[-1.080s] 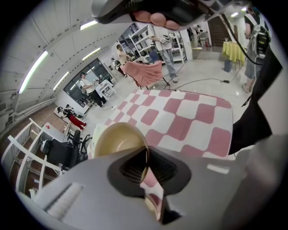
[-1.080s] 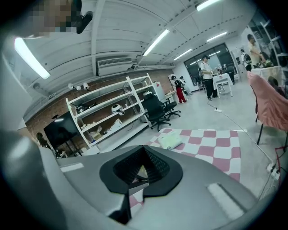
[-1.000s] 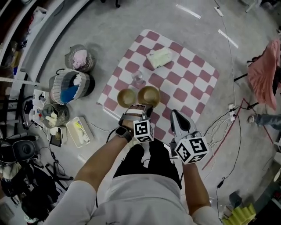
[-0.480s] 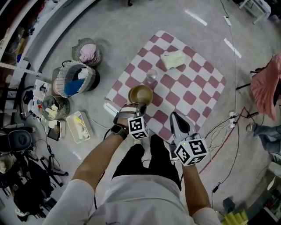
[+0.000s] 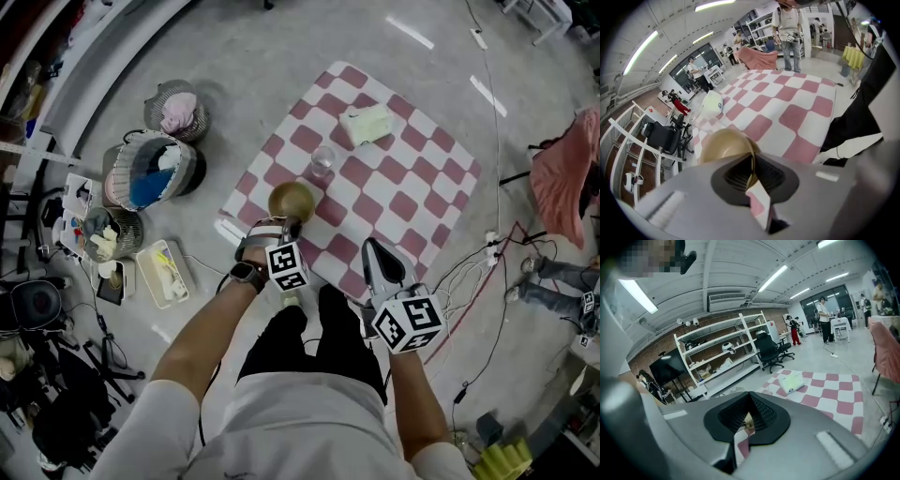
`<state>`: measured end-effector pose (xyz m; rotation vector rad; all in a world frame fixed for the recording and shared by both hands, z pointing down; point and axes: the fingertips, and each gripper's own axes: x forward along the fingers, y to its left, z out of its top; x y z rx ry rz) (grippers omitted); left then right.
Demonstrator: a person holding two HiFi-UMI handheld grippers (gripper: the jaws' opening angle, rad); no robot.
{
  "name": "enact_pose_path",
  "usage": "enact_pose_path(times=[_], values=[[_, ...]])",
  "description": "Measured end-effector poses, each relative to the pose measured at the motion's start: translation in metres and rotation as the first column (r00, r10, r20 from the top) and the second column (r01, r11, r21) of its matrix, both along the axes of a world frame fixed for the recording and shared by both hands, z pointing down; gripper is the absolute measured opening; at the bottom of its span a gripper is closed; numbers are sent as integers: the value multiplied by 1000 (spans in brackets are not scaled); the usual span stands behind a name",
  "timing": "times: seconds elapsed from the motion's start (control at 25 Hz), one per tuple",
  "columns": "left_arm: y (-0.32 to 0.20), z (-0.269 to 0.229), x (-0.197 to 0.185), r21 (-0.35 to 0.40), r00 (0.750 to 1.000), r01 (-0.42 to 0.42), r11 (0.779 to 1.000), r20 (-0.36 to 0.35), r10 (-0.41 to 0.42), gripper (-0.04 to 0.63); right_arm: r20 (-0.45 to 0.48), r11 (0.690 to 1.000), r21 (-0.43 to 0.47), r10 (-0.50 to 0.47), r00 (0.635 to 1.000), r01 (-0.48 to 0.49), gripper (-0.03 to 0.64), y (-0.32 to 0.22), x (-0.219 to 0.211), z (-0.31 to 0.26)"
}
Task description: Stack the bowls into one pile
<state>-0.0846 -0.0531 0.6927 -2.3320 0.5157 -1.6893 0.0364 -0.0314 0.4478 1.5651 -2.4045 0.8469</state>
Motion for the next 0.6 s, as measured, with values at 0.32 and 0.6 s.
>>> enact_pose_path(times=[0.32, 0.6], values=[[1, 13, 1, -70, 1000, -16, 997, 18, 18, 21, -2, 1000, -10, 17, 1000, -17, 11, -1, 4, 4], [8, 3, 3, -92, 1000, 11, 996, -18, -13, 60, 2, 1000, 0, 5, 1000, -5, 11, -1, -1, 0]])
